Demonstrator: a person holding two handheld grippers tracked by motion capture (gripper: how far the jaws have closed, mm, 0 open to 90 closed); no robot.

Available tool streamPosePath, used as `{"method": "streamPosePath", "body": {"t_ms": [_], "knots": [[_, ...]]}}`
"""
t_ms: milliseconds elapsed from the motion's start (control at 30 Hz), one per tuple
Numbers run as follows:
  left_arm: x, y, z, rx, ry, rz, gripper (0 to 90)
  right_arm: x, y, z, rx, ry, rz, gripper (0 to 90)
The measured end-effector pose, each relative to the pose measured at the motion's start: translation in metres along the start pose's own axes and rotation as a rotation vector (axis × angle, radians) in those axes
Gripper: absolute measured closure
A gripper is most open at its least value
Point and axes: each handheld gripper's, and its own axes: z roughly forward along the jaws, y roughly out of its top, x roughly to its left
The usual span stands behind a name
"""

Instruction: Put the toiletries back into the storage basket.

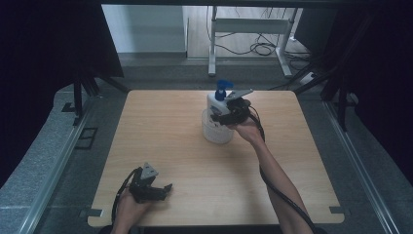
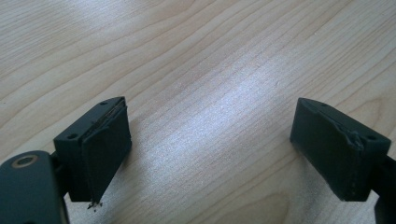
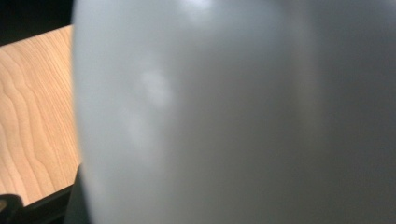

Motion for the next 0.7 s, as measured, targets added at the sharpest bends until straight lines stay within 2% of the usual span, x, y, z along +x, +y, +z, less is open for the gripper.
{"method": "streamPosePath", "body": {"t_ms": [267, 700], "knots": [[0.0, 0.0, 0.0, 0.0, 0.003, -0.005, 11.6, 0.0, 0.003, -0.01, -0.024, 0.009, -0.001, 28.8], [-0.001, 0.0, 0.0, -0.003, 0.002, -0.008, 11.6, 0.005, 0.01, -0.024, -0.031, -0.01, -0.029, 20.9]]}}
